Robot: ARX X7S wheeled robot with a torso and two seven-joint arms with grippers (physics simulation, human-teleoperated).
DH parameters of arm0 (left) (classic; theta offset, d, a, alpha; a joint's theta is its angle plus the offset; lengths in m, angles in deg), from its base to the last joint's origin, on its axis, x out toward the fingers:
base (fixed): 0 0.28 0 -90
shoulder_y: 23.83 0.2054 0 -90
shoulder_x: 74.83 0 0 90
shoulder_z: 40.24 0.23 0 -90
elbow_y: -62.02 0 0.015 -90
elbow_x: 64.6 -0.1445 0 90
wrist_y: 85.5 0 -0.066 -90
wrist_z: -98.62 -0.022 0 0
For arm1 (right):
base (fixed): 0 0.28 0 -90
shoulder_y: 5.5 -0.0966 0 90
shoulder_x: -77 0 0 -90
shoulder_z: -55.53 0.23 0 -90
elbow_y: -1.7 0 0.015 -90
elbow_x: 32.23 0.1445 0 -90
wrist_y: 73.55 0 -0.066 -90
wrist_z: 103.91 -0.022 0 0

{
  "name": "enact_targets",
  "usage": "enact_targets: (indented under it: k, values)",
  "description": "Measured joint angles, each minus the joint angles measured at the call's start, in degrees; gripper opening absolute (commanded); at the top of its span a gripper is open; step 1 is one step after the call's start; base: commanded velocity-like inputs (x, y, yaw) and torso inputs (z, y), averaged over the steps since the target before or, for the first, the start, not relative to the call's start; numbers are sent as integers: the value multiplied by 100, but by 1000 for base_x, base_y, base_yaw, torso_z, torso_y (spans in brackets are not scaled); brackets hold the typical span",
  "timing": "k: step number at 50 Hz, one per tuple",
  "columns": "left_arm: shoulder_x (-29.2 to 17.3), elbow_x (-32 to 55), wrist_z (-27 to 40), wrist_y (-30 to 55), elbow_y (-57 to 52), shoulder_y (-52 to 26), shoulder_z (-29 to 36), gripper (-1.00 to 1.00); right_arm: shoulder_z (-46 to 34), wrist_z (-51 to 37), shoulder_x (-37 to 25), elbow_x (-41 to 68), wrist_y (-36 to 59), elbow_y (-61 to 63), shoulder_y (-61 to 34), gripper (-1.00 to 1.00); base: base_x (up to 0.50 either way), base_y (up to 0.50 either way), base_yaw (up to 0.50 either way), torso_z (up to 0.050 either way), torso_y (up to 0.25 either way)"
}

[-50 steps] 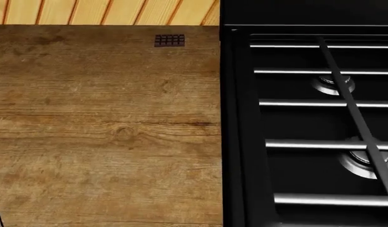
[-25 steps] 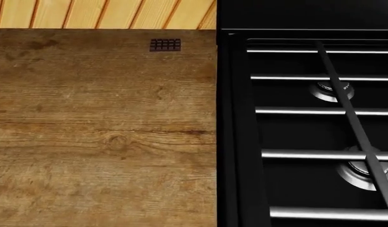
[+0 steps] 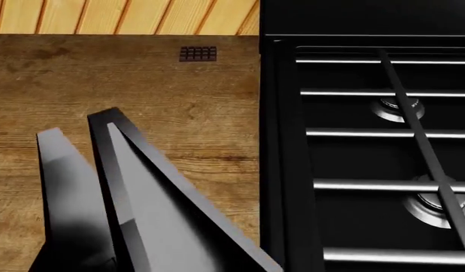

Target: Close the microwave door

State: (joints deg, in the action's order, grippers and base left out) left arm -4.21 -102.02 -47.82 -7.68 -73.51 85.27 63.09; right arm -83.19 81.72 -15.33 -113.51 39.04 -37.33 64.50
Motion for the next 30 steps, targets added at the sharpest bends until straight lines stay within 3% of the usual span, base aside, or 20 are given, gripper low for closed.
enact_targets:
  k: [9,30]
  values:
    - [-7,-8,-14,-2,35,-38,51,100,-451,412,104,42,640,128,-737,100,0,0,0,0,0]
    - [-23,-9,-44,2,85,-118,154,100,-1848,1011,196,494,3893,308,-4085,100,0,0,0,0,0]
